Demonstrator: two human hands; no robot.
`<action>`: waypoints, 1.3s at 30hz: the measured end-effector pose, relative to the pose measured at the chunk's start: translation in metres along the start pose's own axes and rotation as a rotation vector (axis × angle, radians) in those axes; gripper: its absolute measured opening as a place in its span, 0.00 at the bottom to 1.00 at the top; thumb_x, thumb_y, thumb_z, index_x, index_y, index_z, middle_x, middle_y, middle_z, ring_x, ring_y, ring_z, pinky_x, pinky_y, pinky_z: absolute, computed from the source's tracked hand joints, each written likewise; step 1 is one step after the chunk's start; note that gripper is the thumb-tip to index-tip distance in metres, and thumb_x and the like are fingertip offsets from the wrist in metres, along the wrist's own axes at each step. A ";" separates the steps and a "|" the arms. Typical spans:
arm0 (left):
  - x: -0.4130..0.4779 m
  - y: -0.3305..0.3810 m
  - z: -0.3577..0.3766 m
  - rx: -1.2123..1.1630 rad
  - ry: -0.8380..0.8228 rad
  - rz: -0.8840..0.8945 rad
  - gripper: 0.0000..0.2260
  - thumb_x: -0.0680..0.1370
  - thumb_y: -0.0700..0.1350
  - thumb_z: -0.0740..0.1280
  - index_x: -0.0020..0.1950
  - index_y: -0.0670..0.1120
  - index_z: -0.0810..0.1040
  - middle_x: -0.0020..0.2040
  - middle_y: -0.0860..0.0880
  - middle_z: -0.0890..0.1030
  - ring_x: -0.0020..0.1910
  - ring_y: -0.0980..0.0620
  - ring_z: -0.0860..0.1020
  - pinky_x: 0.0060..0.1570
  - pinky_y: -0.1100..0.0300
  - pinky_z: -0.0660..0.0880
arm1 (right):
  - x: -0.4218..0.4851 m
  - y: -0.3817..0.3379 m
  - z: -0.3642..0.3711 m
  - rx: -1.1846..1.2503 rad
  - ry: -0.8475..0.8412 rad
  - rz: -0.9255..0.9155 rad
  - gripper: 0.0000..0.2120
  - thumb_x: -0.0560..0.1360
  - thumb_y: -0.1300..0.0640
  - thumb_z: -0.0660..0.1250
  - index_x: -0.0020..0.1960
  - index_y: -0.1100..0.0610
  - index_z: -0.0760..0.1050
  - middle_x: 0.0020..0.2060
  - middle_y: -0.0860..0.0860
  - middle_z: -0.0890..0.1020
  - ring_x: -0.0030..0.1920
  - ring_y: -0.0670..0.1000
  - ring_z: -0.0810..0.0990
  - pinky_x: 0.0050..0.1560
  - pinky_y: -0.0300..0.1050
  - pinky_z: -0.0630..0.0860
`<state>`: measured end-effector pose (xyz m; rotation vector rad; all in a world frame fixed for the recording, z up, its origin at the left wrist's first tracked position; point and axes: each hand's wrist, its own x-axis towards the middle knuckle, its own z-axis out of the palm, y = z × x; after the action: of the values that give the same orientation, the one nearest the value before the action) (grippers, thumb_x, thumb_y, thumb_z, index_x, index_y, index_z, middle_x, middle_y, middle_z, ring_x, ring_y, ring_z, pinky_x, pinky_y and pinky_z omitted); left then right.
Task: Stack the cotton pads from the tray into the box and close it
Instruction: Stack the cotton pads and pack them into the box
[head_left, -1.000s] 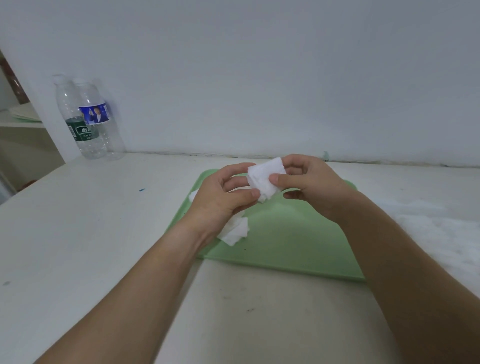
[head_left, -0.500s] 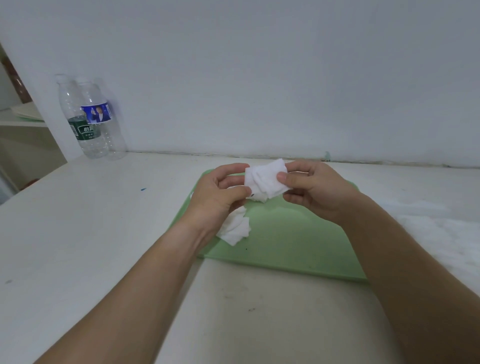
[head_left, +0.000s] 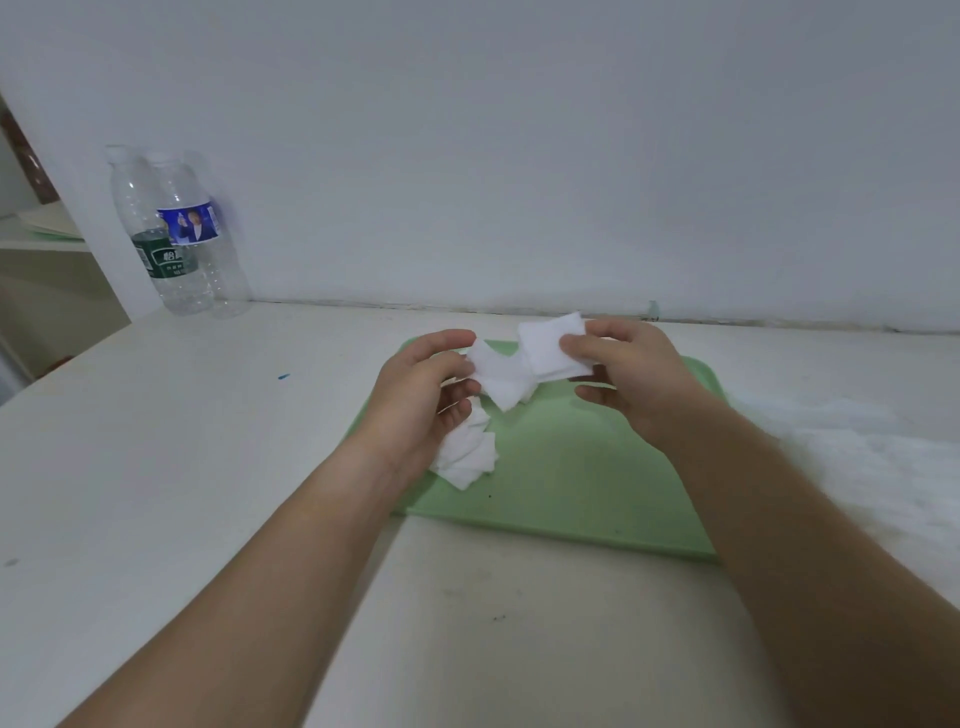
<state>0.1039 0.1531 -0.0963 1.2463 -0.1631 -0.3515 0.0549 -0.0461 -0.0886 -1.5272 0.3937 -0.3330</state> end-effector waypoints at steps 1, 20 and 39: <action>-0.001 0.001 0.001 -0.020 -0.009 0.004 0.12 0.77 0.33 0.66 0.53 0.47 0.82 0.43 0.47 0.82 0.34 0.52 0.79 0.33 0.63 0.75 | -0.001 0.001 0.004 -0.007 -0.015 0.003 0.08 0.75 0.59 0.73 0.52 0.57 0.78 0.43 0.51 0.82 0.40 0.48 0.80 0.35 0.40 0.78; -0.006 0.004 0.004 0.139 -0.013 0.177 0.09 0.76 0.34 0.71 0.53 0.45 0.80 0.37 0.50 0.83 0.37 0.53 0.83 0.39 0.61 0.79 | -0.014 0.006 0.024 0.264 -0.319 0.074 0.08 0.75 0.71 0.67 0.49 0.60 0.75 0.42 0.56 0.84 0.40 0.54 0.85 0.41 0.43 0.82; -0.012 0.006 0.004 0.240 0.012 0.179 0.11 0.74 0.41 0.76 0.54 0.39 0.82 0.38 0.52 0.84 0.30 0.61 0.79 0.28 0.70 0.70 | -0.016 0.005 0.028 0.226 -0.332 0.052 0.07 0.75 0.68 0.70 0.46 0.58 0.76 0.43 0.55 0.84 0.43 0.54 0.84 0.45 0.44 0.83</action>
<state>0.0923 0.1551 -0.0890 1.4583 -0.3114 -0.1728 0.0525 -0.0138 -0.0930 -1.3186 0.1274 -0.0757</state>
